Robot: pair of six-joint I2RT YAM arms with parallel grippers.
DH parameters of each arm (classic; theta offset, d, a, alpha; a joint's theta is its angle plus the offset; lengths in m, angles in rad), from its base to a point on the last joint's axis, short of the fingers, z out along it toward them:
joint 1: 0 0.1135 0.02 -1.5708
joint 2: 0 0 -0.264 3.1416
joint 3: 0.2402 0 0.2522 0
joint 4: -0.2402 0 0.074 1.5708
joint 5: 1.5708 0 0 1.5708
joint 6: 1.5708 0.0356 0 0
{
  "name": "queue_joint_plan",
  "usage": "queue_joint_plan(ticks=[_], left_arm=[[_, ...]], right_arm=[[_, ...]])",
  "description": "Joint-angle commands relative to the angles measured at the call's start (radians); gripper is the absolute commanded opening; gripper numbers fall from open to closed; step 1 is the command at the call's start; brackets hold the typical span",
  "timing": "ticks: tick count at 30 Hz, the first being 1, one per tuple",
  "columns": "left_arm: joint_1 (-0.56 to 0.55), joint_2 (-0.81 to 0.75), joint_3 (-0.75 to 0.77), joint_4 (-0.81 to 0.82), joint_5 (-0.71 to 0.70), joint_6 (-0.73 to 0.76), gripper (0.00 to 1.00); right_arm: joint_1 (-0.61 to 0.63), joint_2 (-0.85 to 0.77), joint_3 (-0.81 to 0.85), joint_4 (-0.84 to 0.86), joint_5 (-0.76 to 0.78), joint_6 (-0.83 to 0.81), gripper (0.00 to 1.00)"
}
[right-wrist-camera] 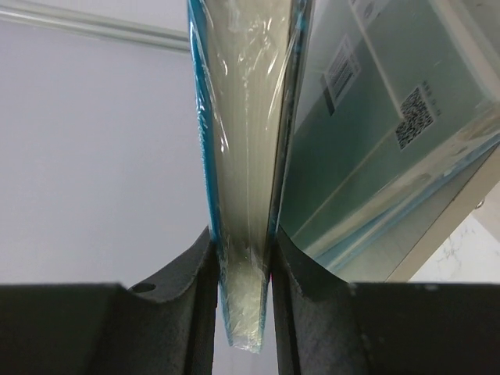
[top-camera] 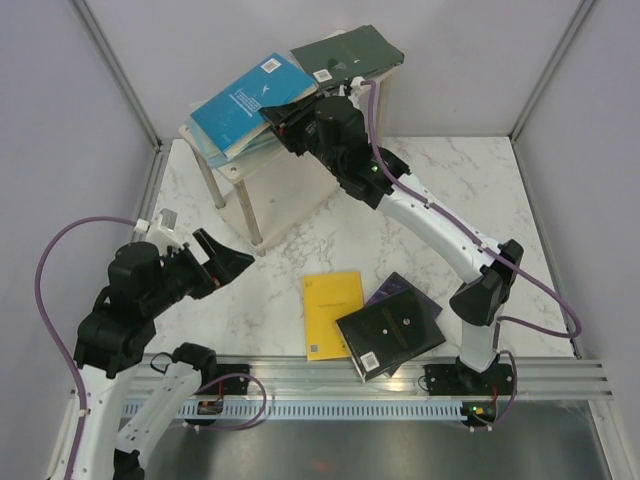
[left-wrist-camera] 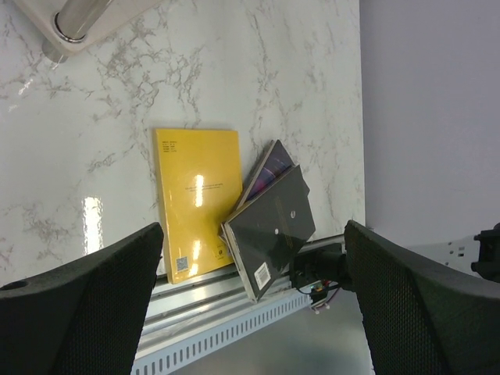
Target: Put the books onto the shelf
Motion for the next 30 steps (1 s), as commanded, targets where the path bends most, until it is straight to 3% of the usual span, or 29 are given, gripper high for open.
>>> queue_joint_plan(ticks=[1, 17, 30], left_arm=[[0.001, -0.02, 0.025, -0.024, 0.044, 0.016, 1.0], [0.001, -0.02, 0.019, -0.055, 0.064, 0.042, 1.0], [0.002, -0.024, 0.019, -0.07, 0.067, 0.071, 1.0]], right_arm=[[-0.006, -0.046, 0.131, 0.253, 0.146, 0.006, 0.0], [0.043, -0.013, -0.027, 0.41, 0.243, 0.126, 0.0], [0.079, 0.006, -0.051, 0.405, 0.263, 0.169, 0.0]])
